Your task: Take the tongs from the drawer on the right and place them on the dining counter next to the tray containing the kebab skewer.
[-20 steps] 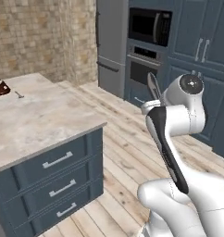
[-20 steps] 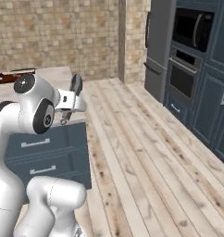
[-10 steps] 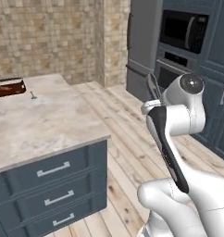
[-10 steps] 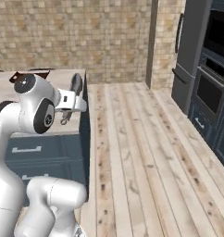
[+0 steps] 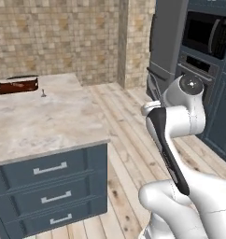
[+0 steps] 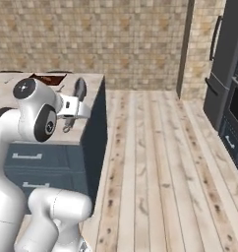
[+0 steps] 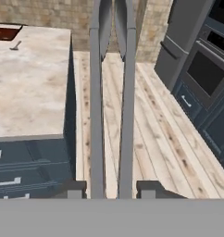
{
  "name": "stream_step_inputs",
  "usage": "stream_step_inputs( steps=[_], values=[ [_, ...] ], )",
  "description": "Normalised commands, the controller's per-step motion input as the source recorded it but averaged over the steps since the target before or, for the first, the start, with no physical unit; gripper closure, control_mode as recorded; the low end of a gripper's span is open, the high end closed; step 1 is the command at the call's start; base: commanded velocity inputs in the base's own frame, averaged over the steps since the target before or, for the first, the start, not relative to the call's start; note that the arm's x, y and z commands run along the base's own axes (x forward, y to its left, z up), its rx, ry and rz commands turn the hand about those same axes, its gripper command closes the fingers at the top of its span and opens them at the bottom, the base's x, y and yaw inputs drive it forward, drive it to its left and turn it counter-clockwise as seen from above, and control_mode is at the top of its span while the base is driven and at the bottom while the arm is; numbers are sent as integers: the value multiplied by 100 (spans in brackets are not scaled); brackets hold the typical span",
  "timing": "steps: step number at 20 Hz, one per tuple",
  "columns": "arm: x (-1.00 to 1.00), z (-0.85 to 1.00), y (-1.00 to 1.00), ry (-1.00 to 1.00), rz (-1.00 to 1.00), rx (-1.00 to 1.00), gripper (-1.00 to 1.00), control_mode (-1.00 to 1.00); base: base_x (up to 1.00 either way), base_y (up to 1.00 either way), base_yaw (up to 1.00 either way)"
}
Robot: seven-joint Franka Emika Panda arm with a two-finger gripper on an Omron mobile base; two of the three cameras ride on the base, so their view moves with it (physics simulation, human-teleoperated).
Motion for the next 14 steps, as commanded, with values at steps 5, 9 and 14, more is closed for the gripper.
stream_step_inputs(
  steps=[5, 9, 14],
  values=[
    [0, 0, 0, 0, 0, 0, 100, 100, 10, -67, 12],
    [0, 0, 0, 0, 0, 0, 100, 100, 2, -56, 1],
    [0, 0, 0, 0, 0, 0, 100, 100, 75, -53, 0]
  ],
)
